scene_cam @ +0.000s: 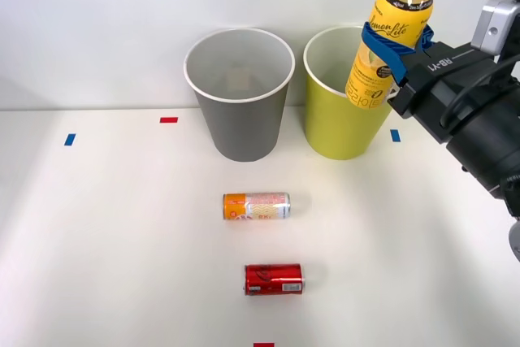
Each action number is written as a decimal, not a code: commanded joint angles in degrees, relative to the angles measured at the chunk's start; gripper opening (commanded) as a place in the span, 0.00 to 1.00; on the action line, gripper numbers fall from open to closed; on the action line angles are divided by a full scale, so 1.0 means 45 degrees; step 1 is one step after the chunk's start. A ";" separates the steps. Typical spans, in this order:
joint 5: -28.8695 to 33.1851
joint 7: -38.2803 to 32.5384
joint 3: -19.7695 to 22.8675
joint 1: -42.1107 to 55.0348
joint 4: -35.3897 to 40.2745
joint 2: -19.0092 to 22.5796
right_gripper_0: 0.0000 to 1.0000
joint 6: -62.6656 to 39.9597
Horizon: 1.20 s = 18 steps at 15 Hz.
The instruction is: Put cans in the gray bin, plastic bottles in the light green bin
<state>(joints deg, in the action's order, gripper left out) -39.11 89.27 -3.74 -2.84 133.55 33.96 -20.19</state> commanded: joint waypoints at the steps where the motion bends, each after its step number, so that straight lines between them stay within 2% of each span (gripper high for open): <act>1: 0.0059 0.0104 -0.0086 -0.1438 -0.1671 -0.0241 0.00 -0.0005; 7: 0.0703 0.0650 -0.0223 -0.4583 -0.6026 -0.2116 0.00 -0.0005; 12: 0.1231 0.1080 -0.0398 -0.6009 -0.8331 -0.2546 0.00 -0.0005; 14: 0.1250 0.0943 -0.0398 -0.6087 -0.8526 -0.2565 0.02 0.0073; 15: 0.1231 0.0865 -0.0457 -0.6067 -0.8526 -0.2448 0.39 0.0073; 16: 0.1172 0.0807 -0.0496 -0.6067 -0.8526 -0.2370 0.90 0.0073; 17: 0.1133 0.0748 -0.0574 -0.6067 -0.8526 -0.2233 1.00 0.0073; 18: 0.1074 0.0670 -0.0672 -0.6067 -0.8526 -0.2077 1.00 0.0210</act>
<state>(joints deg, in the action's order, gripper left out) -33.98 92.66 -6.33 -30.16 95.19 23.89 -19.73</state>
